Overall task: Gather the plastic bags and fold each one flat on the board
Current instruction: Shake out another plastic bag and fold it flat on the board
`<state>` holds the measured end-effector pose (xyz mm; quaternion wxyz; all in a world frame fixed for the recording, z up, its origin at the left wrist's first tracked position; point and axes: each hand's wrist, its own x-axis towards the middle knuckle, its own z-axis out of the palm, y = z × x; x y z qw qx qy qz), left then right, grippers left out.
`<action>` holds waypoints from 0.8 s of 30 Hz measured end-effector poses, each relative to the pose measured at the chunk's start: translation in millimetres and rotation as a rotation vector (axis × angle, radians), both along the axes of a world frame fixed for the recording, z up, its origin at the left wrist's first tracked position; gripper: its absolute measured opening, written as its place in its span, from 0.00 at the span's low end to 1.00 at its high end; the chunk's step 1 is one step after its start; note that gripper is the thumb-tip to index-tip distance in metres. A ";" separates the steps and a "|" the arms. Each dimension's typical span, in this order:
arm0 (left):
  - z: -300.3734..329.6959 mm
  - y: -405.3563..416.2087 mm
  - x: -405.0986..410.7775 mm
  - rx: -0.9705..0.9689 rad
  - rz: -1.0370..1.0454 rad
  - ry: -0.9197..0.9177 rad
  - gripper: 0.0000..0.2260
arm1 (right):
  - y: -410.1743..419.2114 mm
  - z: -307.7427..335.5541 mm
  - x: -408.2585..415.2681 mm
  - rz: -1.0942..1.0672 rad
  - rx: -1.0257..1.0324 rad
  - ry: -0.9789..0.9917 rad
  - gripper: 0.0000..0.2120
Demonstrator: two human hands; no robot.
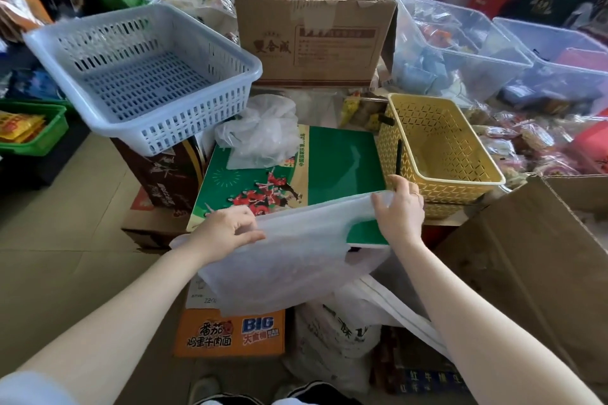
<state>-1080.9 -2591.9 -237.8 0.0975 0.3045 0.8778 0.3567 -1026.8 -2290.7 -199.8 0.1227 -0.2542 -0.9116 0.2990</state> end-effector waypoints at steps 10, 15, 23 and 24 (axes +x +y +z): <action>32.1 22.2 -1.2 0.046 -0.119 0.401 0.26 | -75.7 13.9 -15.3 0.953 0.324 0.133 0.11; 27.4 2.8 -5.3 -0.106 -0.096 0.328 0.24 | -61.9 15.6 -22.4 0.923 0.250 -0.018 0.11; 22.0 -20.1 -9.4 -0.093 0.154 0.078 0.15 | -16.8 4.2 -17.0 0.782 0.019 -0.172 0.05; 24.8 -18.3 -10.2 -0.102 0.179 0.080 0.12 | -13.1 6.4 -20.1 0.774 0.050 -0.197 0.05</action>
